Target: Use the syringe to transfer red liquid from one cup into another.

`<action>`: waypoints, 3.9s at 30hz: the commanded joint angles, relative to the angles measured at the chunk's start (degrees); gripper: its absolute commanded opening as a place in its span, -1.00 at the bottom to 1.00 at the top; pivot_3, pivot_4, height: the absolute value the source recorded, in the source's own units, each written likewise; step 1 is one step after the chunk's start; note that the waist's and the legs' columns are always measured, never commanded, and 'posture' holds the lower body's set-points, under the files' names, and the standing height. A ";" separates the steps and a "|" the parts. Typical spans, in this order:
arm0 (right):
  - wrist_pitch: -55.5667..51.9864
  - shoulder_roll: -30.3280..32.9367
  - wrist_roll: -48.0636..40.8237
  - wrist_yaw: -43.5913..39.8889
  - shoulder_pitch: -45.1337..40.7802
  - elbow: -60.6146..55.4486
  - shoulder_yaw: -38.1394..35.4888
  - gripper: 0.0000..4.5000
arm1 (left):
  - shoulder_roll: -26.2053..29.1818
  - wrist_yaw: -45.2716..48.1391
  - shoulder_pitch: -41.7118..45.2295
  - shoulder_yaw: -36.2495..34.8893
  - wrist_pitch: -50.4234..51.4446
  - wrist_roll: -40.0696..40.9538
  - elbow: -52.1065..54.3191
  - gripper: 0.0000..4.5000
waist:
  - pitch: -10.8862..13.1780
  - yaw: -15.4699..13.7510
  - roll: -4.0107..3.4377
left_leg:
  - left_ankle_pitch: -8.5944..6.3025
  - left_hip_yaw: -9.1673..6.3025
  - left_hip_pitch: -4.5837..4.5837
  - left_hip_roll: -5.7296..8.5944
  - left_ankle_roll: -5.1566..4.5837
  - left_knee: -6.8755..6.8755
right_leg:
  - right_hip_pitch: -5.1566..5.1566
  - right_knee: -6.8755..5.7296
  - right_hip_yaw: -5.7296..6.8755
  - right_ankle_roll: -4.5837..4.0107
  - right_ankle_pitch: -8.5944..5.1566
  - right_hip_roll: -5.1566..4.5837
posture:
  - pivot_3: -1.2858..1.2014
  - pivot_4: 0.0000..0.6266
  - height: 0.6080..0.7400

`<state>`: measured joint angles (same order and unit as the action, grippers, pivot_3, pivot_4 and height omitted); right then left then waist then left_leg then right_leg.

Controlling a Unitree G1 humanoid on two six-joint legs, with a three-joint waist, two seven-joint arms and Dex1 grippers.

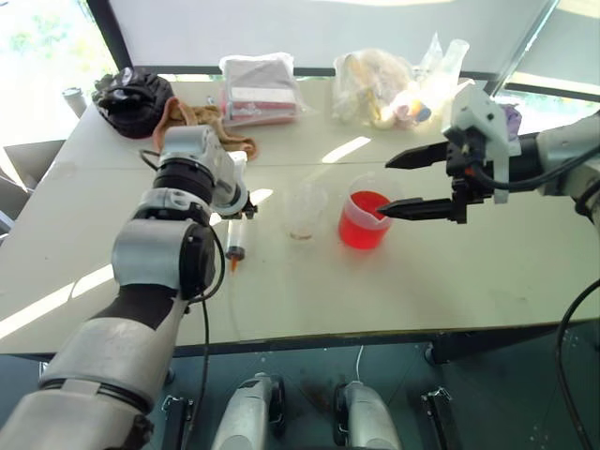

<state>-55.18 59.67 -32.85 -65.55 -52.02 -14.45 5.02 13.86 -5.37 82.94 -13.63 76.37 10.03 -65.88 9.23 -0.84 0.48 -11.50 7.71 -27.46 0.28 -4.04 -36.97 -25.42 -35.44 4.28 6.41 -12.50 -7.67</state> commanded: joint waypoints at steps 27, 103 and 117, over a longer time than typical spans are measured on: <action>2.76 -1.70 -2.98 11.94 11.97 -8.37 -16.33 0.91 | -5.96 43.23 -2.47 1.28 -49.46 14.44 32.75 -0.36 | 0.05 -0.05 0.05 | -0.06 0.04 -0.05 0.04 -0.06 -0.14 | 0.14 0.15 0.15 0.04 0.04 0.01 | 0.03 -0.52 1.00; -4.69 -22.99 -6.24 53.39 11.43 -8.49 -18.79 -0.99 | -22.79 54.37 -23.17 15.69 -88.91 2.00 19.45 -0.36 | 0.00 0.01 -0.05 | -0.73 -0.02 -0.06 0.07 -1.39 -0.99 | 0.67 0.27 0.34 0.03 0.02 0.00 | 0.03 -0.52 1.00; 1.02 -34.71 -6.31 59.75 9.46 -12.55 -22.42 -0.99 | -23.81 55.91 -23.95 16.06 -87.57 2.34 19.20 -0.36 | 0.00 0.06 -0.05 | -0.66 -0.01 -0.06 0.08 -1.25 -0.99 | 0.67 0.27 0.36 0.03 0.03 0.02 | 0.03 -0.52 1.00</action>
<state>-57.86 25.42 -37.66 -6.08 -40.23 -23.97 -14.36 -7.86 47.63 58.43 -0.01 -11.52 12.79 -48.45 9.23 -0.77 0.43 -12.16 7.70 -27.52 0.36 -5.29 -37.96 -24.75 -35.17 4.64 6.45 -12.47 -7.65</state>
